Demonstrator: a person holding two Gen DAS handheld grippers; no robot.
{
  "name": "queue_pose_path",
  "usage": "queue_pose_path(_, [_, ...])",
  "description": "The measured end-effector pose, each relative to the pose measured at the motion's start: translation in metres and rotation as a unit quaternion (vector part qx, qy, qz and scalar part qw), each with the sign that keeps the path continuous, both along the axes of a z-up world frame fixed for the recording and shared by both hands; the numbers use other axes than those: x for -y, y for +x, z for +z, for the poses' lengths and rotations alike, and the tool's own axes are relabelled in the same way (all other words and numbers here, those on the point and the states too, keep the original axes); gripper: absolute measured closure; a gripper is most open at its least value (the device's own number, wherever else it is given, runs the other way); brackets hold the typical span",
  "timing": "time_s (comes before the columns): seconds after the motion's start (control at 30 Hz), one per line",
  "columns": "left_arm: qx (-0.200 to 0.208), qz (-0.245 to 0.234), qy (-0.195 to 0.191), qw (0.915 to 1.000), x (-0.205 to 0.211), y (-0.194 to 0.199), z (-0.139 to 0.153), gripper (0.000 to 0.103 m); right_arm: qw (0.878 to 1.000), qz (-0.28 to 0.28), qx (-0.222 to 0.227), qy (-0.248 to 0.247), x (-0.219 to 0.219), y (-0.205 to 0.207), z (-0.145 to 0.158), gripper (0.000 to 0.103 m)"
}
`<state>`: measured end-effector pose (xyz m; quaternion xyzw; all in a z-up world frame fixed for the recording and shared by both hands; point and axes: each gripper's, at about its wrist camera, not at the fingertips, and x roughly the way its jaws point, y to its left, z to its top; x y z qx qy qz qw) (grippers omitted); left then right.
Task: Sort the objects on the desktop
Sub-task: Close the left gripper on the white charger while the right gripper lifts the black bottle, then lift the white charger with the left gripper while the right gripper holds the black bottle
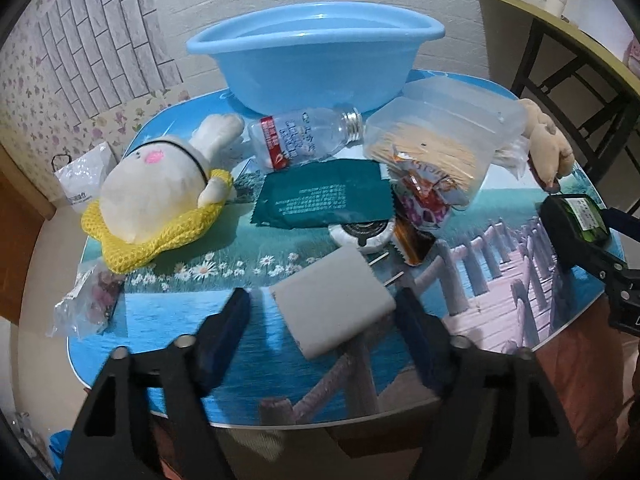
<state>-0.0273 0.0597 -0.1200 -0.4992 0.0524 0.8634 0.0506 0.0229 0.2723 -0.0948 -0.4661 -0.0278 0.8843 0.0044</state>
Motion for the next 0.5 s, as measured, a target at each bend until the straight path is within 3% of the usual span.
queue_pose_path(0.17, [0.018,0.014,-0.002,0.9998,0.0046,0.0022,-0.0031,0.008,1.0,-0.012,0.008,0.006,0.0016,-0.0003,-0.001,0.01])
queue_pose_path(0.5, [0.015,0.019,0.021,0.9995,0.0031,0.0074,-0.0096,0.001,0.999,-0.029,0.012,-0.012,-0.006,0.0026,-0.0011,0.006])
